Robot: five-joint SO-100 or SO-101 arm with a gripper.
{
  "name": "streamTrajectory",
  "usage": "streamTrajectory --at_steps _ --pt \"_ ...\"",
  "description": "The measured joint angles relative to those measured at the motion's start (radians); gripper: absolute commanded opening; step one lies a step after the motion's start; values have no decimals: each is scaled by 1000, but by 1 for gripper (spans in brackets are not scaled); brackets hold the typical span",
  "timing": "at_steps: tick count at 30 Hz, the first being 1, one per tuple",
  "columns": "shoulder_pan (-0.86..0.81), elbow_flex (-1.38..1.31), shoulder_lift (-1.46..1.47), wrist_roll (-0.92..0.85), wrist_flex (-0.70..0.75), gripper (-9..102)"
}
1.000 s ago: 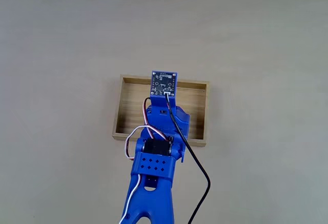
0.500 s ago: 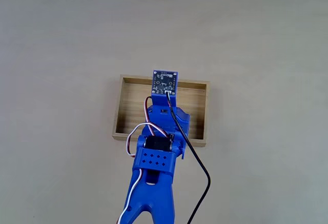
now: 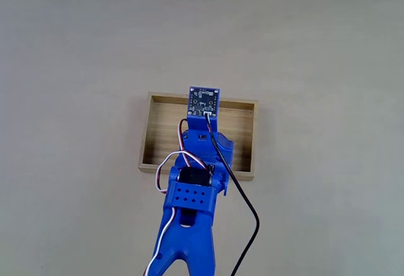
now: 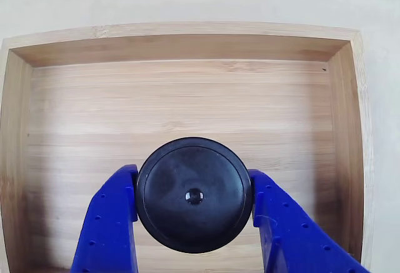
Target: Place the black cylinder in the wooden box then return to rest.
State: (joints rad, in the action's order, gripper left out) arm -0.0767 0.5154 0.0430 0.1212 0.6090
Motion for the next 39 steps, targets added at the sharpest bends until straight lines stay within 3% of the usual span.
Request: streamTrajectory --at_steps 21,39 --pt "0 0 0 25 0 28" --pt "-38 0 80 149 61 30"
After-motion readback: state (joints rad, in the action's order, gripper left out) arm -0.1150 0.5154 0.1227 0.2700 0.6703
